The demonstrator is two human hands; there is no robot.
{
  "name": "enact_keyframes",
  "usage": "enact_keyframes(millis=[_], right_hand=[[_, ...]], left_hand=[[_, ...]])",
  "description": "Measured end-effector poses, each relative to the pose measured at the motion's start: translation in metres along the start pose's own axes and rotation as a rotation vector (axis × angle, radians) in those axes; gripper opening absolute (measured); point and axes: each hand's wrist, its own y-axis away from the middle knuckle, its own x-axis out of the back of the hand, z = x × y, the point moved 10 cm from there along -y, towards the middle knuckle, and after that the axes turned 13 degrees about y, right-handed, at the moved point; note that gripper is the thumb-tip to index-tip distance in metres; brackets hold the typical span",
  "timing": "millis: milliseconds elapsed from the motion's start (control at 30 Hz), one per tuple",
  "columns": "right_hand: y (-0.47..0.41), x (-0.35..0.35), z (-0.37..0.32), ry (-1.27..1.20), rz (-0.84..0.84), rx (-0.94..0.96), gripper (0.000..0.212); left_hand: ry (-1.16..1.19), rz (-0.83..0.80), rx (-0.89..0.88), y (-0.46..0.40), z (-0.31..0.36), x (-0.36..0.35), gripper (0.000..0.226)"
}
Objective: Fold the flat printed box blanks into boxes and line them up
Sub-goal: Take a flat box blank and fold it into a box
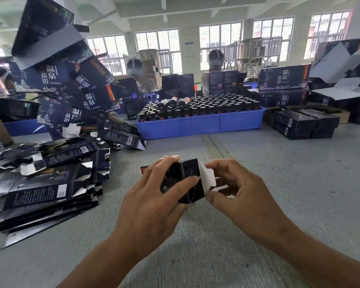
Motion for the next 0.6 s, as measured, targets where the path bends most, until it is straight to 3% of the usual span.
enact_keyframes(millis=[267, 600], right_hand=[[-0.002, -0.003, 0.000, -0.057, -0.020, -0.043, 0.026], [-0.002, 0.004, 0.011, -0.036, 0.041, -0.152, 0.016]], left_hand=[[0.103, 0.053, 0.037, 0.000, 0.003, 0.003, 0.090], [0.087, 0.060, 0.003, -0.001, 0.012, -0.001, 0.080]])
